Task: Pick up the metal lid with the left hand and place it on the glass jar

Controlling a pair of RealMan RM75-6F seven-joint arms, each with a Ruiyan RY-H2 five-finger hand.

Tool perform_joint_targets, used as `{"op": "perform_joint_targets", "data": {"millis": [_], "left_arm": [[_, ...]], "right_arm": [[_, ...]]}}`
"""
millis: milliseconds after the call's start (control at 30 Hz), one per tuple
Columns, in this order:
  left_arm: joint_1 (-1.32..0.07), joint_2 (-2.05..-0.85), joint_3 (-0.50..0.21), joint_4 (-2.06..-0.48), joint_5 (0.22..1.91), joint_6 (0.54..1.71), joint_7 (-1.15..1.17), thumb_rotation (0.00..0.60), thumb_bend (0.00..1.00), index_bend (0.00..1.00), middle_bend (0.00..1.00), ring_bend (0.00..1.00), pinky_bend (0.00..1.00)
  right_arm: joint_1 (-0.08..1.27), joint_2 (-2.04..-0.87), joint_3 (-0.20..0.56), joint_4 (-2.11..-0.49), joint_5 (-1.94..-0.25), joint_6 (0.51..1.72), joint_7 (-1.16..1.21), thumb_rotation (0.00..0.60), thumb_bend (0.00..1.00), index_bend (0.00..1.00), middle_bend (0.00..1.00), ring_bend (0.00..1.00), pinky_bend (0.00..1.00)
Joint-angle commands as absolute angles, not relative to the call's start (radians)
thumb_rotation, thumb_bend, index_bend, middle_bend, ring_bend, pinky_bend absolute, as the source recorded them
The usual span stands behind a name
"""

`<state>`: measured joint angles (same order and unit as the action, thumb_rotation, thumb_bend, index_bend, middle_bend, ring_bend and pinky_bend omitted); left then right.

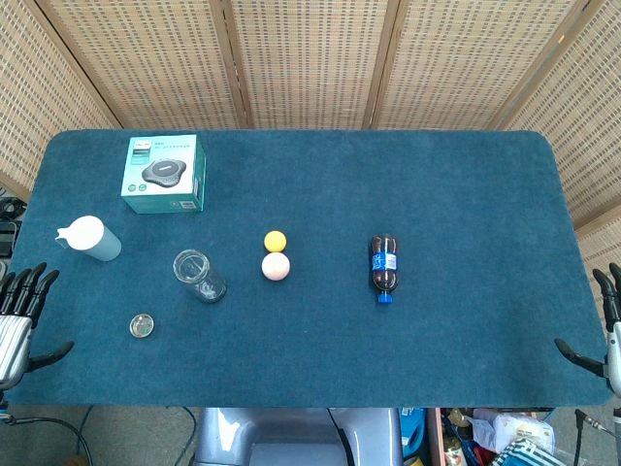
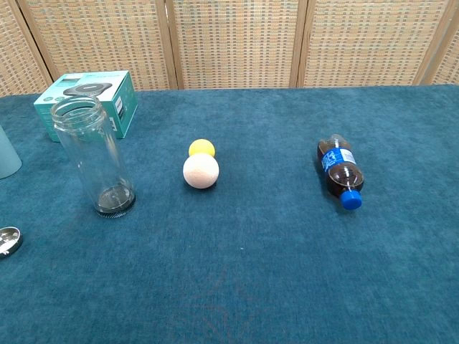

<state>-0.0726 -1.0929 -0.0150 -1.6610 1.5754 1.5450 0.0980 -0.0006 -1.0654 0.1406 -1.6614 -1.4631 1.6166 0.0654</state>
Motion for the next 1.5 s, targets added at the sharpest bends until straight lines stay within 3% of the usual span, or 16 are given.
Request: {"op": "perform_joint_targets", "data": {"millis": [33, 233, 367, 500, 533, 633, 967, 1167, 1500], "left_arm": [[-0.075, -1.092, -0.012, -1.658, 1.579, 1.540, 0.096, 0.600, 0.11, 0.00, 0.00, 0.00, 0.00], [-0.109, -1.131, -0.025, -1.639, 1.558, 1.482, 0.089, 0.600, 0.11, 0.00, 0.00, 0.00, 0.00], [-0.191, -1.189, -0.012, -1.562, 1.545, 1.316, 0.088, 0.600, 0.13, 0.01, 0.00, 0.00, 0.00], [-0.242, -1.266, -0.024, -1.462, 1.527, 1.242, 0.092, 0.600, 0.30, 0.23, 0.00, 0.00, 0.00], [-0.247, -1.280, -0.024, -1.447, 1.525, 1.235, 0.090, 0.600, 0.31, 0.31, 0.00, 0.00, 0.00], [-0.262, -1.306, -0.022, -1.417, 1.517, 1.209, 0.075, 0.600, 0.32, 0.39, 0.00, 0.00, 0.00], [-0.299, -1.315, -0.010, -1.423, 1.439, 1.097, 0.126, 0.600, 0.33, 0.44, 0.00, 0.00, 0.00], [-0.306, -1.326, -0.013, -1.421, 1.401, 1.085, 0.178, 0.600, 0.39, 0.46, 0.00, 0.00, 0.00], [-0.327, -1.338, -0.007, -1.423, 1.363, 1.048, 0.215, 0.600, 0.39, 0.46, 0.00, 0.00, 0.00]], "right_arm": [[-0.008, -1.061, 0.135, -1.658, -1.484, 1.635, 0.076, 0.600, 0.00, 0.00, 0.00, 0.00, 0.00], [-0.004, -1.053, 0.137, -1.668, -1.463, 1.612, 0.074, 0.600, 0.00, 0.00, 0.00, 0.00, 0.00], [0.004, -1.061, 0.142, -1.657, -1.439, 1.589, 0.069, 0.600, 0.00, 0.00, 0.00, 0.00, 0.00], [0.009, -1.062, 0.139, -1.651, -1.439, 1.575, 0.074, 0.600, 0.00, 0.00, 0.00, 0.00, 0.00], [0.009, -1.062, 0.138, -1.651, -1.441, 1.576, 0.075, 0.600, 0.00, 0.00, 0.00, 0.00, 0.00], [0.009, -1.062, 0.136, -1.653, -1.443, 1.574, 0.076, 0.600, 0.00, 0.00, 0.00, 0.00, 0.00], [0.011, -1.046, 0.127, -1.662, -1.453, 1.560, 0.113, 0.600, 0.00, 0.00, 0.00, 0.00, 0.00], [0.010, -1.041, 0.127, -1.662, -1.449, 1.556, 0.125, 0.600, 0.00, 0.00, 0.00, 0.00, 0.00], [0.016, -1.041, 0.126, -1.663, -1.437, 1.539, 0.116, 0.600, 0.00, 0.00, 0.00, 0.00, 0.00]]}}
